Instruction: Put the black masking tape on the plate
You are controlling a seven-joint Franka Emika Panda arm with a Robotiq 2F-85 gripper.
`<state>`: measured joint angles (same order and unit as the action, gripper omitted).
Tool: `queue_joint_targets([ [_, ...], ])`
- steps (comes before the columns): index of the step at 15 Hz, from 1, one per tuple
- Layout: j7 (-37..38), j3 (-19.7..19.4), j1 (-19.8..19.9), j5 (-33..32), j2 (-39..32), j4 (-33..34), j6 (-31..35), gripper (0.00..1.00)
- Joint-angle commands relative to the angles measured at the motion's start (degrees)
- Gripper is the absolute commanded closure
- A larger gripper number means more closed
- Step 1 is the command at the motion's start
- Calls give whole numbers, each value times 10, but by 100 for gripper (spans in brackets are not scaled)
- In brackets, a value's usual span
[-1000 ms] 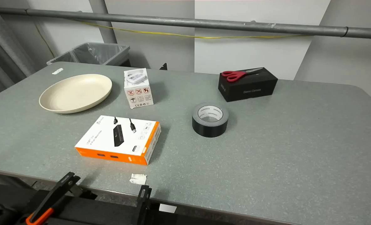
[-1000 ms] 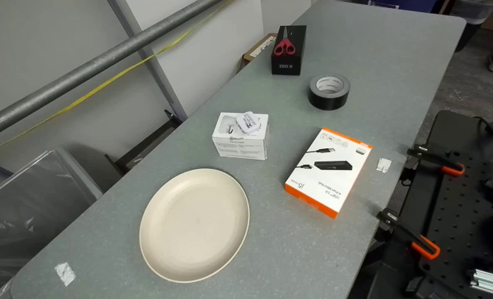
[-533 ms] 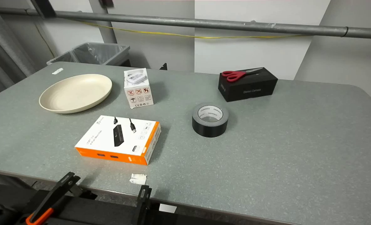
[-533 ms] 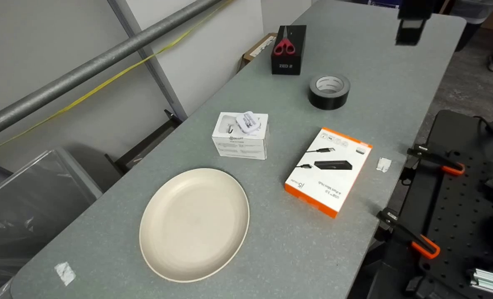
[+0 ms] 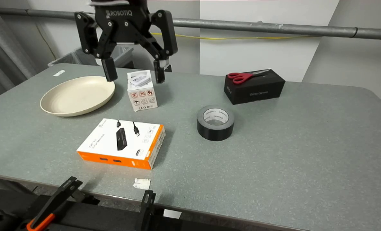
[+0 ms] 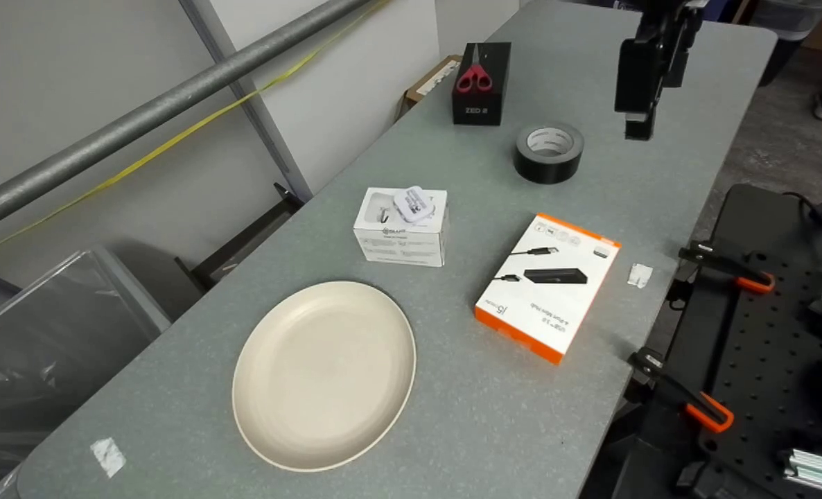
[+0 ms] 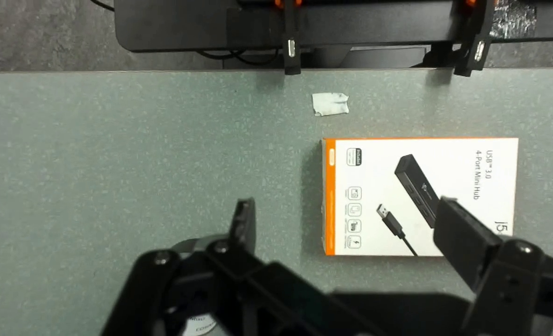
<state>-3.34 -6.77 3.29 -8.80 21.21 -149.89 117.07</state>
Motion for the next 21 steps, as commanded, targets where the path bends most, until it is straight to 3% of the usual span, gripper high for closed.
queue_joint_targets([
  [1, -2, 8, 7, 3, 0, 3, -1, 0],
  [3, 24, 15, 9, -5, -17, -1, 35, 0],
  [13, 143, -7, 44, -12, -278, 73, 249, 0],
  [21, 170, -28, 36, 21, -417, 184, 286, 0],
])
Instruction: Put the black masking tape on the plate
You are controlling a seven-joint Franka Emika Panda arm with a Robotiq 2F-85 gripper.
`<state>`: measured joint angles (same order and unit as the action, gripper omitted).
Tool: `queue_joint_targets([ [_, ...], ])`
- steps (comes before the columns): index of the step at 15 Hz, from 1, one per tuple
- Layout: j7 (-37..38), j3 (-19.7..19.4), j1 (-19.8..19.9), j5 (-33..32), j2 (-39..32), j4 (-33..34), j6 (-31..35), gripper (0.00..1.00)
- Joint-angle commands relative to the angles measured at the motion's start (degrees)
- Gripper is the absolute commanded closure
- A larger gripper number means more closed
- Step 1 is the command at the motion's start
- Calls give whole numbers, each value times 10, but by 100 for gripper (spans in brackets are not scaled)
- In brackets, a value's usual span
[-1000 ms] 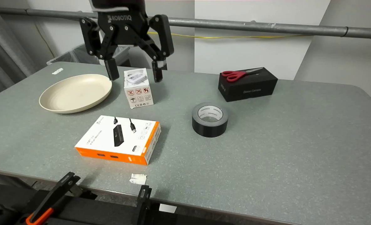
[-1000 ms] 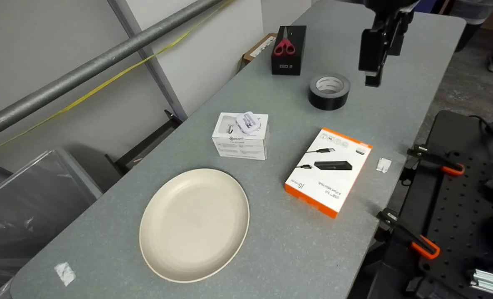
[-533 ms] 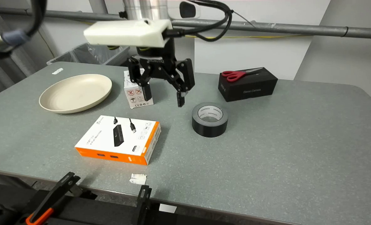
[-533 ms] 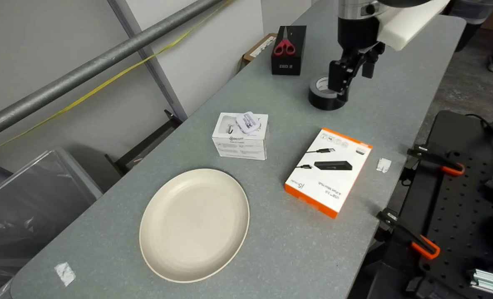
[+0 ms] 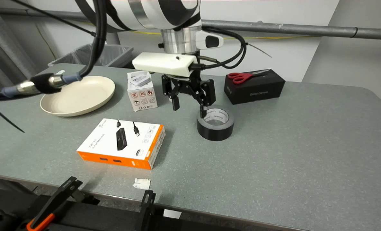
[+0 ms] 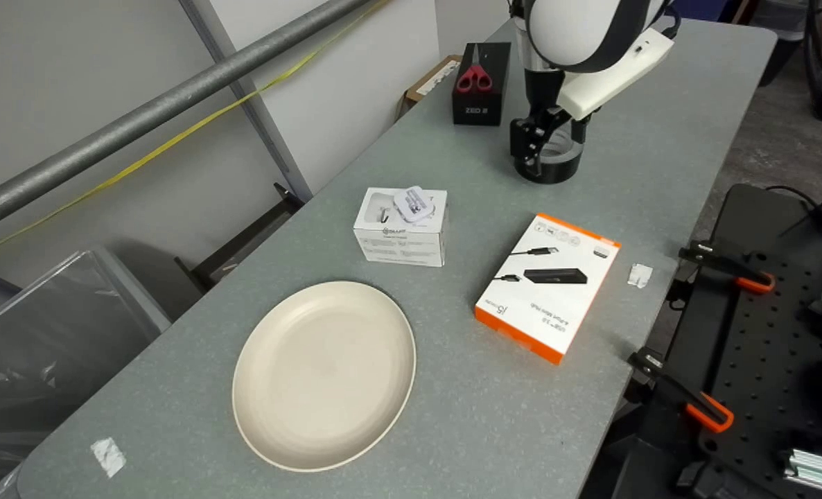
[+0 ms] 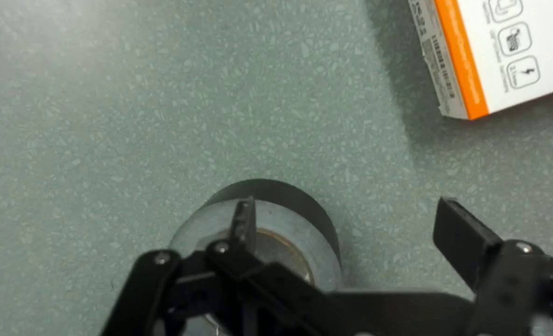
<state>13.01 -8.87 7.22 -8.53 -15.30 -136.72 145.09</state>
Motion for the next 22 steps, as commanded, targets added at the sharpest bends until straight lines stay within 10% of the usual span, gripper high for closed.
queue_joint_targets([
  [1, 6, -9, -3, 22, -62, 64, 5, 0],
  [9, 5, -11, -10, 43, -140, 143, 2, 0],
  [16, -4, -8, -7, 52, -161, 166, -7, 67],
  [22, -42, 6, -3, 63, -78, 107, -8, 94],
])
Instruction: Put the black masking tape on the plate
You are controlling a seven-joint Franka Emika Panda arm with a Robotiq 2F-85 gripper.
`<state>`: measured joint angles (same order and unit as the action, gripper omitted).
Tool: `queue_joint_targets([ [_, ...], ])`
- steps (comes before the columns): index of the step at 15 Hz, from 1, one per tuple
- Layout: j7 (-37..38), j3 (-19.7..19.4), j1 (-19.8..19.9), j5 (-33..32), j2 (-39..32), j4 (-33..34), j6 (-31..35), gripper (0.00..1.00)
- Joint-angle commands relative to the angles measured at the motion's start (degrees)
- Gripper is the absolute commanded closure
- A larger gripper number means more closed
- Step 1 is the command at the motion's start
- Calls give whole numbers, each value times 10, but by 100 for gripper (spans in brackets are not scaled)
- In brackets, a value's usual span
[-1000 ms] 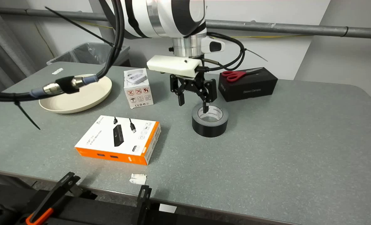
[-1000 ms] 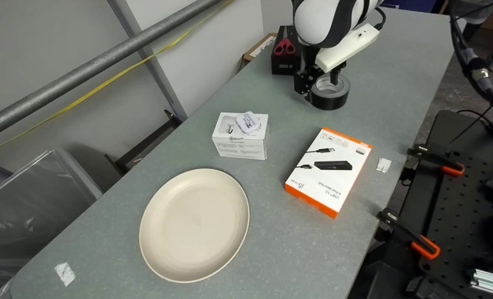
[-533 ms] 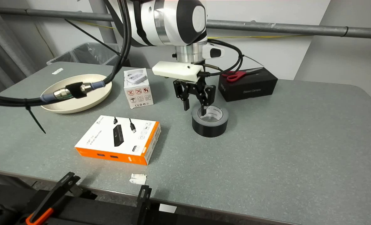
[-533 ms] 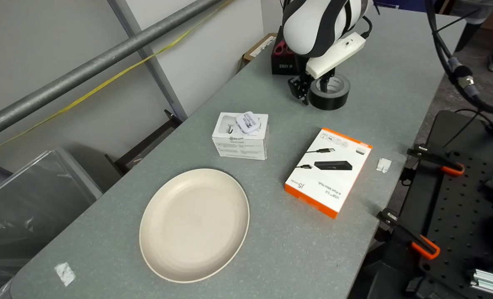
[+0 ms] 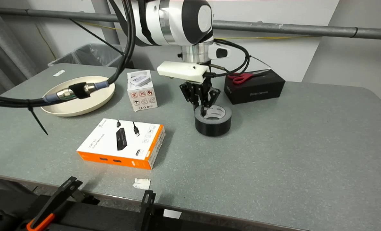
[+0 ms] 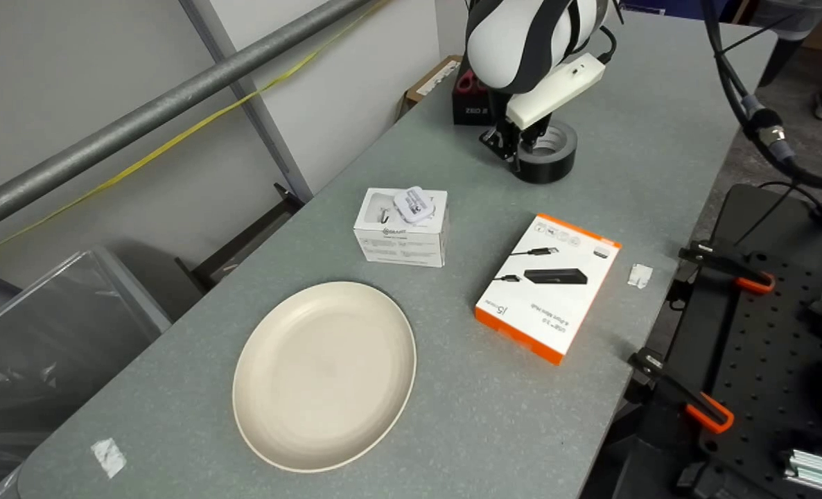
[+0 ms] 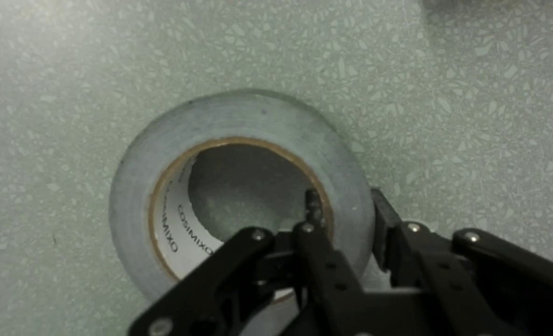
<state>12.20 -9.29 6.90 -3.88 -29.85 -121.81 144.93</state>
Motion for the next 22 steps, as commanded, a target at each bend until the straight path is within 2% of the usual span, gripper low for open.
queue_joint_targets([
  [1, -49, 15, 1, 15, 96, -66, 6, 93],
  [3, -75, 22, -8, 2, 156, -117, 44, 93],
  [7, -116, 52, -28, -3, 273, -196, 69, 93],
  [10, -123, 88, -54, 21, 353, -233, 23, 93],
  [11, -108, 72, -40, 5, 279, -187, 41, 74],
  [14, -108, 91, -57, 11, 331, -221, 32, 74],
  [18, -108, 88, -56, 11, 336, -228, 32, 74],
  [19, -108, 88, -56, 11, 336, -228, 32, 93],
  [20, -119, 91, -62, 25, 337, -225, 37, 93],
  [22, -102, 110, -77, 13, 341, -217, 57, 93],
])
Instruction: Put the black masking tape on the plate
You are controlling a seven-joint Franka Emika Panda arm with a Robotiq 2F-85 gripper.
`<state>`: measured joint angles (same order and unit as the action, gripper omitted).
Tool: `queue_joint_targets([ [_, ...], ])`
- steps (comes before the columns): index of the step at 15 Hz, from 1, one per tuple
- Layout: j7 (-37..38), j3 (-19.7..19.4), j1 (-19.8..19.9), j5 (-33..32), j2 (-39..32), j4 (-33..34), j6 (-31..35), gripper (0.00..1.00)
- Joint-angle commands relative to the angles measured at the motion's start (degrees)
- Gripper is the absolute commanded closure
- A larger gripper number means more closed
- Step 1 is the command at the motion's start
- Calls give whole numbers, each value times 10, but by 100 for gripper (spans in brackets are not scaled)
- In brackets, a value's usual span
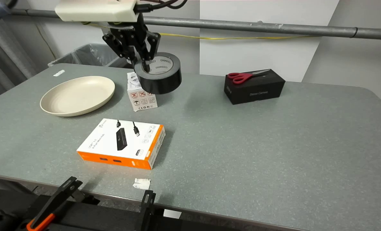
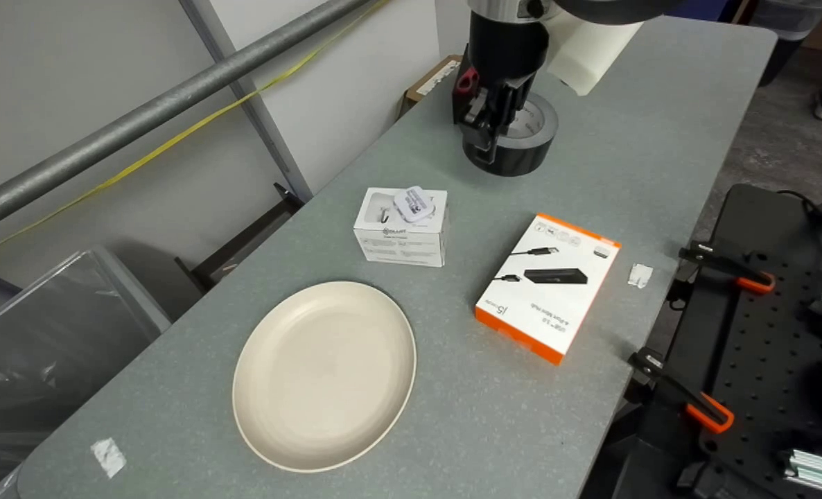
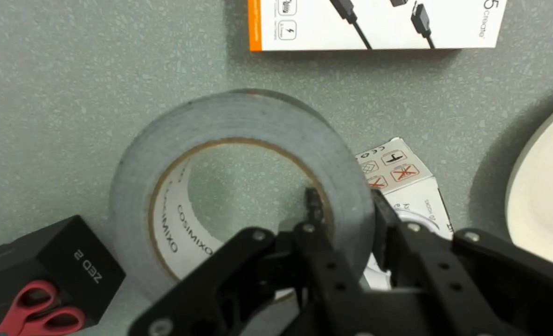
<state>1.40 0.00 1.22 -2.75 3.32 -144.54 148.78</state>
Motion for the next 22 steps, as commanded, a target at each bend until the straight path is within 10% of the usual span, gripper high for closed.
queue_joint_targets([
  [1, 6, 30, -33, 2, 11, 15, 30, 93],
  [10, -29, 136, -136, 36, -97, 132, 107, 93],
  [11, -1, 130, -133, 17, -59, 97, 89, 74],
  [22, -29, 147, -148, 22, -170, 150, 82, 93],
])
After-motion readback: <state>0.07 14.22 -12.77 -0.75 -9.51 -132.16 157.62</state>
